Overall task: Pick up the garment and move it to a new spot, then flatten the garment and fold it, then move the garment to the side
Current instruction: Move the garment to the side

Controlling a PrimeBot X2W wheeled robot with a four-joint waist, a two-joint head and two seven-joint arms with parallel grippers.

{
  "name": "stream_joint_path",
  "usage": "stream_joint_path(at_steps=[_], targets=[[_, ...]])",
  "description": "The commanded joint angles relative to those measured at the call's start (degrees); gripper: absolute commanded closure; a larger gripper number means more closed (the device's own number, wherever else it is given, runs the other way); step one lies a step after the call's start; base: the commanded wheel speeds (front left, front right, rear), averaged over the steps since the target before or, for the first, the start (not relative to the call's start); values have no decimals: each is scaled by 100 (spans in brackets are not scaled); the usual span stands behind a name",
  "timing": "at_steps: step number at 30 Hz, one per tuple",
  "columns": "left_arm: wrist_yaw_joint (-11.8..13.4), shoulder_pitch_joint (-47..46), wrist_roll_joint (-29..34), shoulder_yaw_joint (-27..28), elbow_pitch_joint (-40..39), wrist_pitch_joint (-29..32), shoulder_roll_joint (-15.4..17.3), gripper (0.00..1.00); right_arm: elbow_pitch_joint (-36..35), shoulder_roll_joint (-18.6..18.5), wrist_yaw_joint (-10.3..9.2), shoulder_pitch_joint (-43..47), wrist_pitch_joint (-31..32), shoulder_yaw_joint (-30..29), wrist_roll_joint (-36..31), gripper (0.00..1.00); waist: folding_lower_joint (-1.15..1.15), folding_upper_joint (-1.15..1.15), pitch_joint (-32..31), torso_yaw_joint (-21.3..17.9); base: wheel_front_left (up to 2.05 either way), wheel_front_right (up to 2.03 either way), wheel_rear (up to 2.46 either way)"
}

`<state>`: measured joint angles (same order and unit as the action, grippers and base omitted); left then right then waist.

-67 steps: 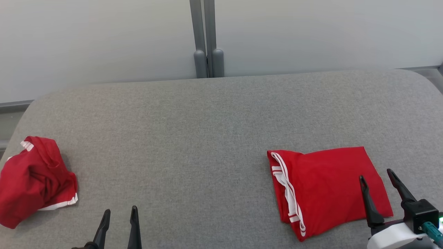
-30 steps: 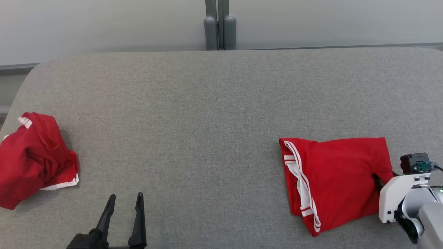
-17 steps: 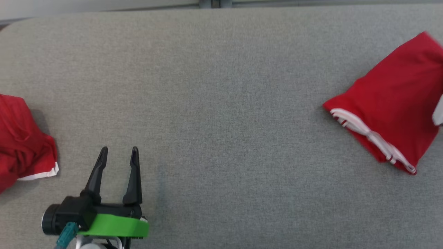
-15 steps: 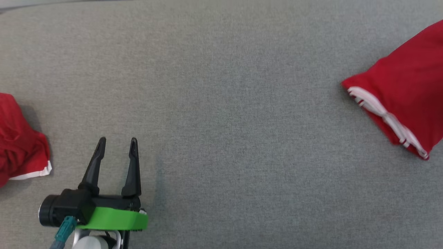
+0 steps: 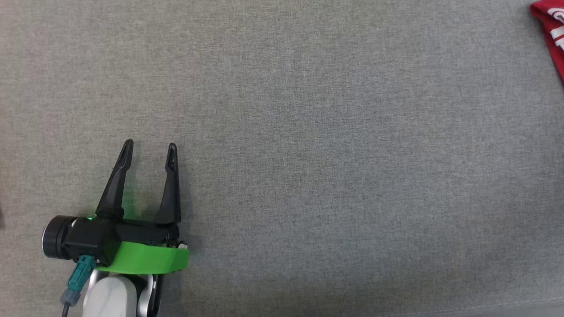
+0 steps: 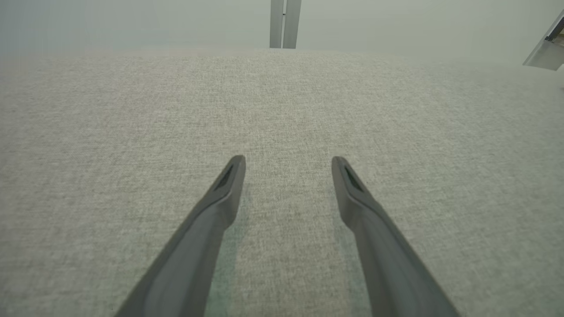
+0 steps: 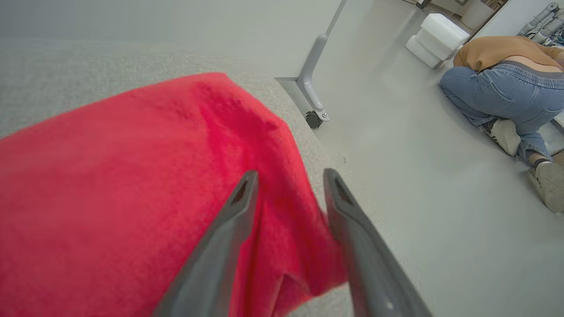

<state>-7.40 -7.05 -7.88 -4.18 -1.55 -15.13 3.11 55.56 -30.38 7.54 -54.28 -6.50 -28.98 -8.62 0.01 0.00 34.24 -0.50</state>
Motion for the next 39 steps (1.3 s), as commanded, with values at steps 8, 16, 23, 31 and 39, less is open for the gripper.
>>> stream_joint_path(at_steps=[8, 16, 23, 31, 39], targets=[[-14, 294, -142, 188, 83, 0, 1, 0, -661, 693, -11, 360, -437, -1005, -1324, 0, -1, 0, -793, -165, 0, 0, 0], [18, 918, -407, 264, 252, 0, -16, 0, -2468, 1464, -11, 1584, -866, -69, -972, 0, -1, 0, -2240, -120, 0, 0, 0], [178, 1465, -590, 414, 363, -1, -15, 0, -4579, 1960, -10, 3794, -868, 917, 127, 0, -1, 0, -3062, -28, 0, 0, 0], [139, 1611, -522, 557, 536, 0, -15, 0, -5063, 2507, -11, 5420, -869, 1567, 388, 0, -1, 0, -3399, 32, 0, 0, 0], [99, 1618, -473, 639, 679, 0, -15, 0, -4804, 2723, -11, 6016, -870, 1956, 507, 0, -1, 0, -3479, -12, 0, 0, 0]])
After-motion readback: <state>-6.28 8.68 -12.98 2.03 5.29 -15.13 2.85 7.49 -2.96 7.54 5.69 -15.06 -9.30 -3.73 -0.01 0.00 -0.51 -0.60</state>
